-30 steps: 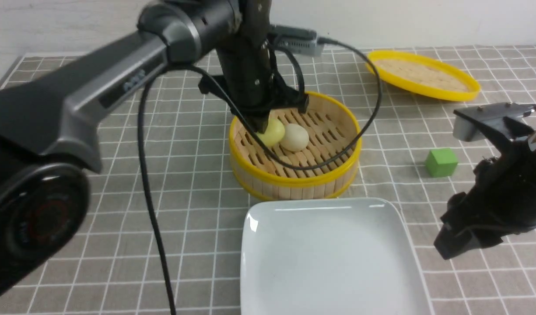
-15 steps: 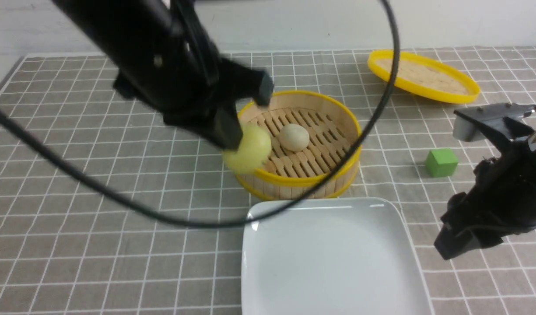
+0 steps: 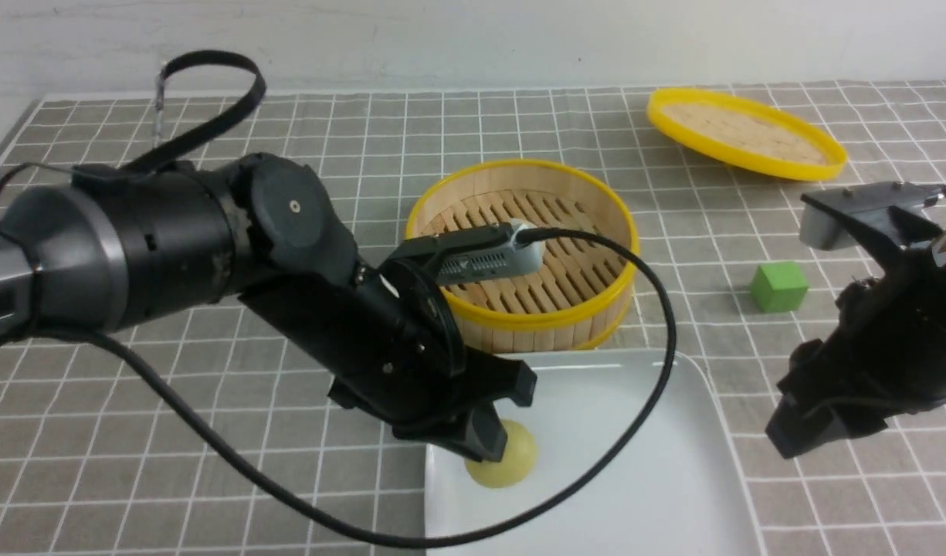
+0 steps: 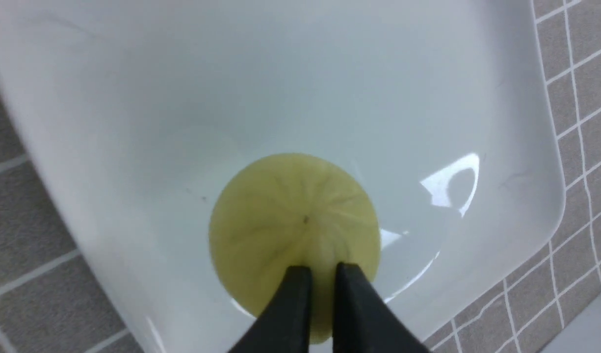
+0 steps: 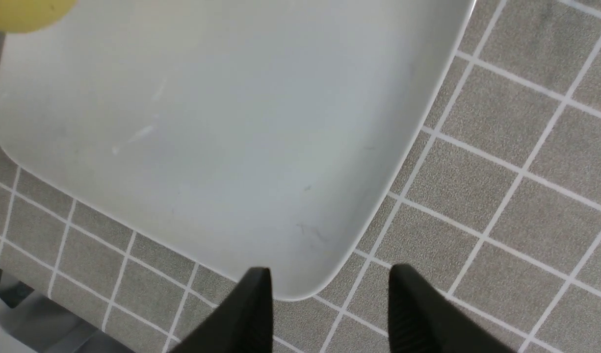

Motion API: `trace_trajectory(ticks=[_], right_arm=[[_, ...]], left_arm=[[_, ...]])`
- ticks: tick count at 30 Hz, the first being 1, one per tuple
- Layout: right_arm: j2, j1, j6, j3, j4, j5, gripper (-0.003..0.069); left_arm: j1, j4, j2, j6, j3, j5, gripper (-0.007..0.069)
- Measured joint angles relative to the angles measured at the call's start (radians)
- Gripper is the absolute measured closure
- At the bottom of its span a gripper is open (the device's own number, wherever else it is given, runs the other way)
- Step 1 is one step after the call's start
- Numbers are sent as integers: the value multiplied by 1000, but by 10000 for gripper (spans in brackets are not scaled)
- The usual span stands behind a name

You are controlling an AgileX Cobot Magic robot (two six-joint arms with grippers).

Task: Put the steamed buns into the plate on the grey tablecloth.
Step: 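Carry the bun from the bamboo steamer to the plate with the left gripper, then reach toward a bun in the bamboo steamer with the right gripper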

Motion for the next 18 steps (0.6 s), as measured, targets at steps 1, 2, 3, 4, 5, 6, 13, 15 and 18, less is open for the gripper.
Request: trace_trajectory(ticks=[1, 2, 3, 4, 5, 6, 13, 15, 18], right_arm=[[0, 0, 0, 0, 1, 0, 323], [0, 0, 0, 0, 2, 0, 323], [0, 0, 0, 0, 4, 0, 323], [0, 0, 0, 0, 4, 0, 323], [0, 0, 0, 0, 4, 0, 323], [0, 0, 0, 0, 4, 0, 323], [0, 0, -1, 0, 35, 35, 370], [0, 1, -17, 0, 52, 60, 446], [2, 7, -50, -1, 60, 68, 570]], left_arm=[[0, -9, 16, 4, 0, -1, 498], [0, -10, 16, 4, 0, -1, 498], [0, -13, 29, 6, 0, -2, 456], [0, -14, 33, 6, 0, -3, 419], [0, -14, 38, 6, 0, -6, 365], [0, -14, 38, 7, -1, -7, 341], [38, 48, 10, 5, -106, 41, 216], [74, 76, -11, -8, -165, 97, 259], [129, 108, -30, -22, -246, 191, 379]])
